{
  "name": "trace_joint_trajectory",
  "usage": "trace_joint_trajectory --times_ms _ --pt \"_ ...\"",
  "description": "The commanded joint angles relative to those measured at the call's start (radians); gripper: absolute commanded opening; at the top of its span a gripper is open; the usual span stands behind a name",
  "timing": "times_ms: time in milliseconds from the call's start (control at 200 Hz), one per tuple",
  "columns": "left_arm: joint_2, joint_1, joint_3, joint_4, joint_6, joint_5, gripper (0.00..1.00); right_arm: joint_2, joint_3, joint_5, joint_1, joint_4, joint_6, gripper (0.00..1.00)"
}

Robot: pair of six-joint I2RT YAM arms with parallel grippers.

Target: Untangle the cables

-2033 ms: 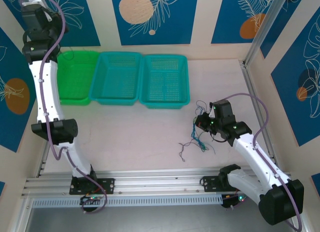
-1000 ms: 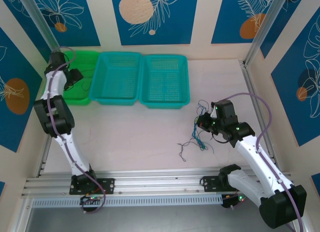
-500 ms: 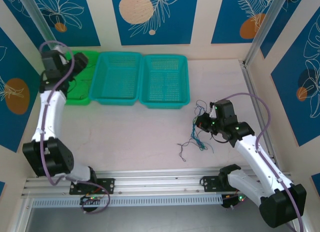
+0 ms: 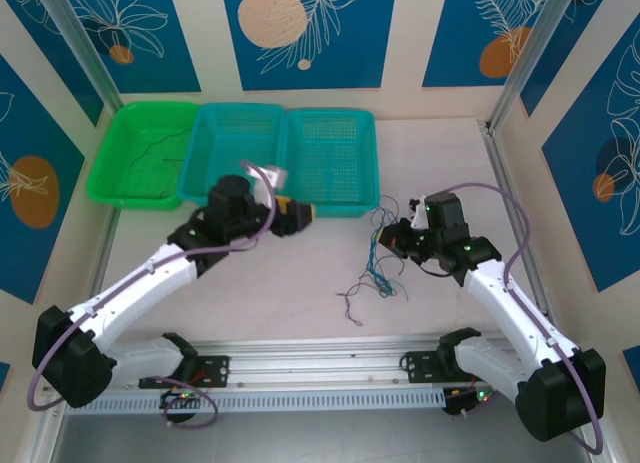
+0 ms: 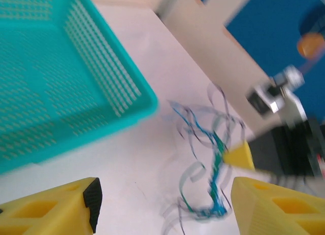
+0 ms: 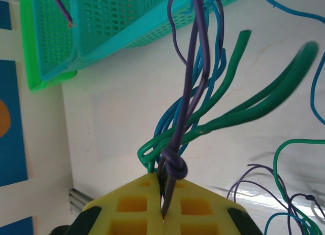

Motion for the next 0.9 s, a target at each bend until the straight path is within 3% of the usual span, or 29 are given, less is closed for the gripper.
trace_joint_trajectory --times_ms 0,140,300,445,630,685,825,860,895 --pt "-0.004 -0.112 -0.092 0.138 0.117 0.009 0.69 0.02 0.04 -0.102 -0.015 0.059 0.046 0.0" --pt "0.067 -0.222 -0.151 0.113 0.235 -0.021 0.7 0.042 0.064 -0.127 -0.027 0.076 0.063 0.0" --pt "0.22 -0.233 -0.169 0.067 0.33 -0.141 0.71 0.054 0.085 -0.135 -0.029 0.075 0.058 0.0" --pt "0.357 -0.235 -0.151 0.159 0.298 0.018 0.71 0.051 0.09 -0.124 -0.03 0.051 0.05 0.0" --pt "0.454 -0.236 -0.143 0.262 0.201 0.037 0.69 0.036 0.071 -0.116 -0.03 0.035 0.052 0.0" --pt "0.467 -0.237 -0.148 0.288 0.185 0.057 0.58 0.025 0.067 -0.11 -0.036 0.028 0.051 0.0" --pt "0.483 -0.235 -0.153 0.264 0.177 0.042 0.09 0.009 0.068 -0.106 -0.063 0.002 0.051 0.0" --pt "0.476 -0.235 -0.16 0.259 0.173 0.028 0.0 0.005 0.068 -0.104 -0.073 -0.005 0.05 0.0" --pt "0.463 -0.235 -0.172 0.257 0.164 0.001 0.0 0.001 0.068 -0.1 -0.087 -0.014 0.047 0.0"
